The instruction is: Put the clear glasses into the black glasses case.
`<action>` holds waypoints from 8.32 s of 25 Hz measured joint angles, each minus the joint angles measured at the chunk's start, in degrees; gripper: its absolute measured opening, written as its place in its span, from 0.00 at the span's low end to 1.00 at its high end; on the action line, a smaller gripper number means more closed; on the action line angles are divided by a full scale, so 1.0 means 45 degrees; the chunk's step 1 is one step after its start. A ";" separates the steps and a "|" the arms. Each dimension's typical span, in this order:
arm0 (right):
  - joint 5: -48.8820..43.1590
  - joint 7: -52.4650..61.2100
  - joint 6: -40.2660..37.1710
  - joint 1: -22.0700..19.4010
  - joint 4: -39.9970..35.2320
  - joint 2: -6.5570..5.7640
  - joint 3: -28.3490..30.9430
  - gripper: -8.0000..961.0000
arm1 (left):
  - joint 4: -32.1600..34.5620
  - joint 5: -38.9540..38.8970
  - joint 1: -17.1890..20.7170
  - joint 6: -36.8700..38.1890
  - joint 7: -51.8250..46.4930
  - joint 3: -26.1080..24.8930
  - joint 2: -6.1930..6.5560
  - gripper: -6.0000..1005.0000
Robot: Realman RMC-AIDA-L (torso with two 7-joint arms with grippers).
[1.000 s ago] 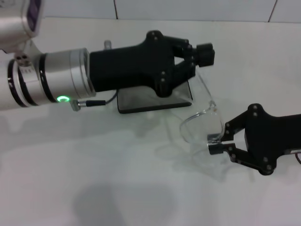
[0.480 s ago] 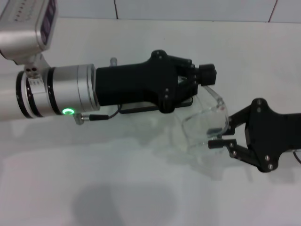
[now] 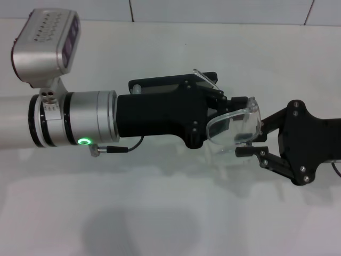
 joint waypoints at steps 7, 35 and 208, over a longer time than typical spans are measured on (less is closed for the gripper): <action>0.0278 -0.0132 0.0096 -0.0083 0.0004 0.0012 0.0000 0.10 | -0.0004 -0.0106 0.0003 0.0008 -0.0006 0.0016 -0.0001 0.07; 0.3633 -0.0638 -0.3212 -0.0225 0.0157 0.0025 -0.0316 0.10 | -0.1921 -0.0337 0.0151 0.0180 0.0375 -0.4074 -0.0014 0.07; -1.1357 1.3933 0.8448 0.8298 -0.1789 0.0071 -0.9003 0.11 | 0.0973 0.2831 0.4173 0.2395 0.0280 -0.5999 0.0151 0.07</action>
